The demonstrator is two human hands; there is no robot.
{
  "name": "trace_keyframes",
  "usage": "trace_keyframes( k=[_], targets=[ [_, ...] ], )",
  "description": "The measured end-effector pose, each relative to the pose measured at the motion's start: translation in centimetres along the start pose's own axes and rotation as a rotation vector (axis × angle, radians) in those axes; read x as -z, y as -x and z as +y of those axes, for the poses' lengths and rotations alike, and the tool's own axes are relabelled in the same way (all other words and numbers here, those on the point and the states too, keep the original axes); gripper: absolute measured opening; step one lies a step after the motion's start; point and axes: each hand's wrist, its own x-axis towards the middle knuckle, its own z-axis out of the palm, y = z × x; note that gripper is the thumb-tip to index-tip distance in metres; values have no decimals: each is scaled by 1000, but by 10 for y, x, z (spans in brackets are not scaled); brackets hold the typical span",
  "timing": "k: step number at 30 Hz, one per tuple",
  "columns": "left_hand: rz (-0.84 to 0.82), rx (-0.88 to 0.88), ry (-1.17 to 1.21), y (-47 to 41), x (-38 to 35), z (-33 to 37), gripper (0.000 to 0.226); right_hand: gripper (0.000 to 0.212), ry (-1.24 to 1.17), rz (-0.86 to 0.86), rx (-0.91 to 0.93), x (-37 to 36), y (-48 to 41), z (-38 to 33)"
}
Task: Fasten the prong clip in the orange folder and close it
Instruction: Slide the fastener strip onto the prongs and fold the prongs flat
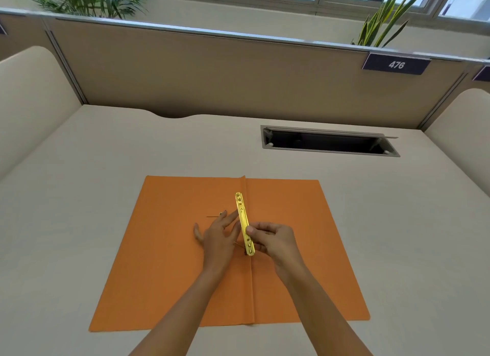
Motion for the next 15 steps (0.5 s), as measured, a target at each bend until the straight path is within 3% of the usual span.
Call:
trace_keyframes(
  k=[15],
  targets=[
    [2,39,62,1,3,5,28,15,56,87,-64,-3,-2,5]
  ],
)
